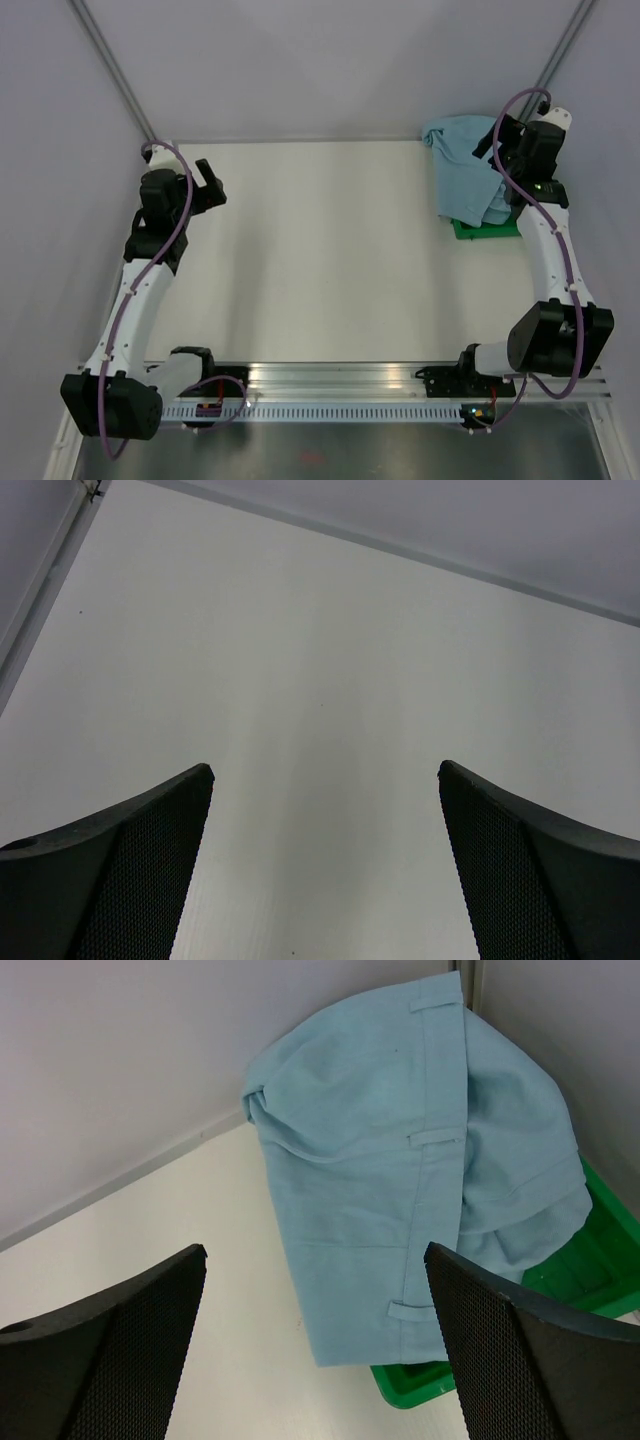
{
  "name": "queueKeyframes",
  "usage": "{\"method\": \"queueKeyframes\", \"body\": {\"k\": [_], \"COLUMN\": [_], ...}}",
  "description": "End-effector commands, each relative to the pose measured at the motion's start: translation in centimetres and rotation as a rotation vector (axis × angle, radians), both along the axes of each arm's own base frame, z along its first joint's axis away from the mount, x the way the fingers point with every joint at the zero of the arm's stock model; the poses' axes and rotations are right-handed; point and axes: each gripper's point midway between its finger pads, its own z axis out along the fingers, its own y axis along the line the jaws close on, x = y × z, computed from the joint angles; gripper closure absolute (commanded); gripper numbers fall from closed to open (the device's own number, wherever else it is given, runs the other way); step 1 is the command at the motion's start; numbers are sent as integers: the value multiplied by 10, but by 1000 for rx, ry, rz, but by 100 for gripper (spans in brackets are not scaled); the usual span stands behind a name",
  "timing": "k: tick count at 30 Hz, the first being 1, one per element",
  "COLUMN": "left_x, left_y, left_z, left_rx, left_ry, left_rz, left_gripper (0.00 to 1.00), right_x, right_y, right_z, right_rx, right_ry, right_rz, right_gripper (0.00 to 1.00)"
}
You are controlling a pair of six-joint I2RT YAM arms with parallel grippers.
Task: Fold and stack the trousers
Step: Grab the trousers from the pile
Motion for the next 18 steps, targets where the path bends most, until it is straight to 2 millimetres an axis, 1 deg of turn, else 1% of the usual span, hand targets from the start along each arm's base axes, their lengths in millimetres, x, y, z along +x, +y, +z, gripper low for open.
{"method": "queueKeyframes", "body": {"k": [1, 4, 5, 6, 7, 8, 9, 10, 12, 13, 14, 15, 16, 17, 18], "left_x": [5, 7, 8, 8, 10, 11, 12, 13, 14, 14, 14, 13, 13, 13, 14], "left_y": [4, -1, -4, -6, -8, -13, -15, -18, -25, -26, -26, -26, -26, -27, -27], "left_z": [12, 12, 14, 15, 20, 20, 20, 22, 26, 25, 24, 22, 19, 15, 13], "left_rx": [-5, -1, -4, -5, -5, -11, -12, -14, -19, -19, -24, -28, -36, -39, -41], "left_ry": [-18, -21, -27, -36, -58, -62, -65, -73, -79, -74, -69, -68, -65, -61, -58], "left_rz": [34, -3, -18, -29, -46, -72, -87, -104, -141, -147, -146, -143, -140, -144, -145], "left_gripper": [0, 0, 0, 0, 0, 0, 0, 0, 0, 0, 0, 0, 0, 0, 0], "right_x": [0, 2, 2, 8, 12, 19, 31, 41, 57, 77, 82, 91, 103, 114, 120], "right_y": [-3, -9, -15, -19, -21, -18, -19, -19, -23, -29, -35, -41, -46, -51, -53], "right_z": [4, 3, 0, -10, -13, -18, -41, -42, -62, -76, -90, -96, -93, -110, -114], "right_rx": [-37, -36, -37, -31, -22, -25, -23, -23, -21, -22, -21, -21, -26, -29, -29], "right_ry": [-22, -31, -24, -3, 1, 6, 57, 59, 117, 151, 196, 206, 191, 196, 185], "right_rz": [2, -33, -75, -93, -103, -80, -68, -60, -61, -71, -95, -121, -135, -149, -150], "right_gripper": [2, 2, 2, 2, 2, 2, 2, 2, 2, 2, 2, 2, 2, 2, 2]}}
